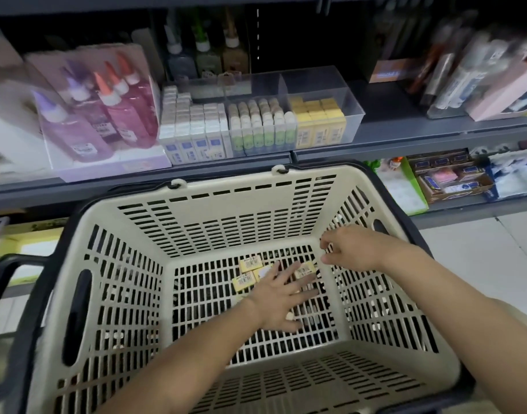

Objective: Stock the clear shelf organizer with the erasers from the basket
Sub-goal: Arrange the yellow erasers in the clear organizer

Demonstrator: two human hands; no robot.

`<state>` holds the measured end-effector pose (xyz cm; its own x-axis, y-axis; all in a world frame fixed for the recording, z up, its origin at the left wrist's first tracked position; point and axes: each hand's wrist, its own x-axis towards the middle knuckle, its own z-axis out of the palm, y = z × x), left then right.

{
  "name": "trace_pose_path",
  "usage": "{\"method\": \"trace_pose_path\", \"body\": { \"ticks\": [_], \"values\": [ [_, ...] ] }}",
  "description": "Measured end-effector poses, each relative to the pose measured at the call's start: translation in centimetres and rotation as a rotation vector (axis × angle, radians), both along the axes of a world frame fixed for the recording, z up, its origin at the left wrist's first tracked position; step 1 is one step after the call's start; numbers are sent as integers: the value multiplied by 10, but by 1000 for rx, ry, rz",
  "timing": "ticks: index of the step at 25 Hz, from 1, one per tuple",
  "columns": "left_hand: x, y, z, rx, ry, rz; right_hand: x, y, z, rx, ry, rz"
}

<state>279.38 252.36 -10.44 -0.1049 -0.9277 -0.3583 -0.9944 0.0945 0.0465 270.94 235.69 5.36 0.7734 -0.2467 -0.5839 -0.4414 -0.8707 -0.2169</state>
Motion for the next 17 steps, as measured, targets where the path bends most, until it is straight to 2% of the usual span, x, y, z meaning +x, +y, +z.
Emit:
{"method": "trace_pose_path", "body": {
  "ticks": [6, 9, 11, 14, 17],
  "values": [
    [68, 79, -6, 33, -40, 104, 9, 30, -10, -51, 130, 196],
    [85, 78, 8, -62, 25, 155, 37, 50, -39, -111, 121, 254],
    [94, 77, 19, -161, 58, 285, 57, 64, -64, -120, 14, 190],
    [102, 86, 26, -211, 178, 614, 74, 86, -99, -13, -117, 69],
    [99, 83, 27, -274, 344, 855, 75, 90, -116, -90, -163, 113]
  ]
}}
